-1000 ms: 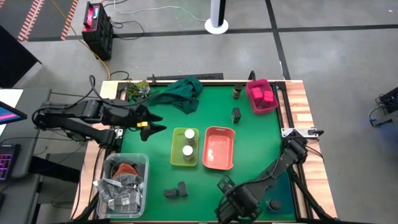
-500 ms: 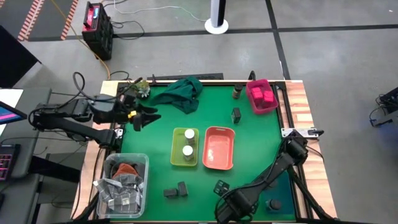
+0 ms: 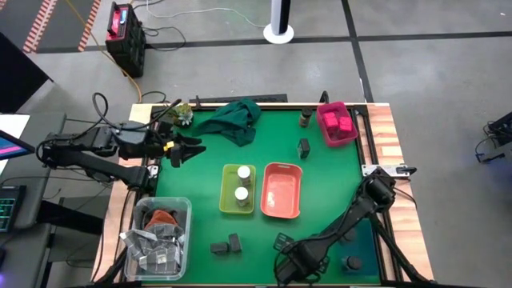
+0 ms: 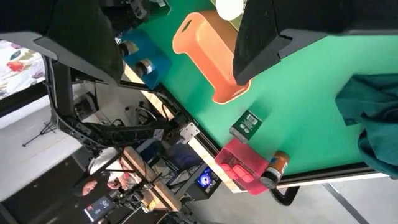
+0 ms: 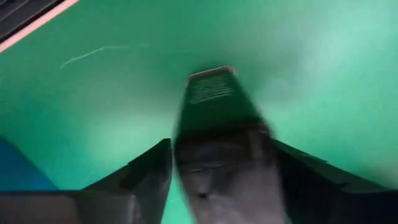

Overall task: Sort spices by type
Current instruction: Put the bottom right black seasoning can into the orange bin

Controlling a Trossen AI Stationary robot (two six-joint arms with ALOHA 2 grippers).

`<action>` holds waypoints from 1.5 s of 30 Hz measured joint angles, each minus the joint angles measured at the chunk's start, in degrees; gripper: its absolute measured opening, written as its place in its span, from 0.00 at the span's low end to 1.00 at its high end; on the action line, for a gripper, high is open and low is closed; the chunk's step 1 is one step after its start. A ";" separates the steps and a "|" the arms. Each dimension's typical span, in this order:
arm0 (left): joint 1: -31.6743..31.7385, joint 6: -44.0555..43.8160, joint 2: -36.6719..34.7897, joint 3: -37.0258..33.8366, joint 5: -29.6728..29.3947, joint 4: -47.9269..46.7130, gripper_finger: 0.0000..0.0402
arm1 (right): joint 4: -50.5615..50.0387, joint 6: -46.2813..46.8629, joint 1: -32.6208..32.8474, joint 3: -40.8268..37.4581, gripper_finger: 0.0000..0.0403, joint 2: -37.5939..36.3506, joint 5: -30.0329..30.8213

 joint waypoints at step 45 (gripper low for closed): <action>-0.04 12.83 2.99 0.00 0.50 -1.42 0.72 | -11.19 31.67 -34.66 0.05 0.41 -11.80 -2.37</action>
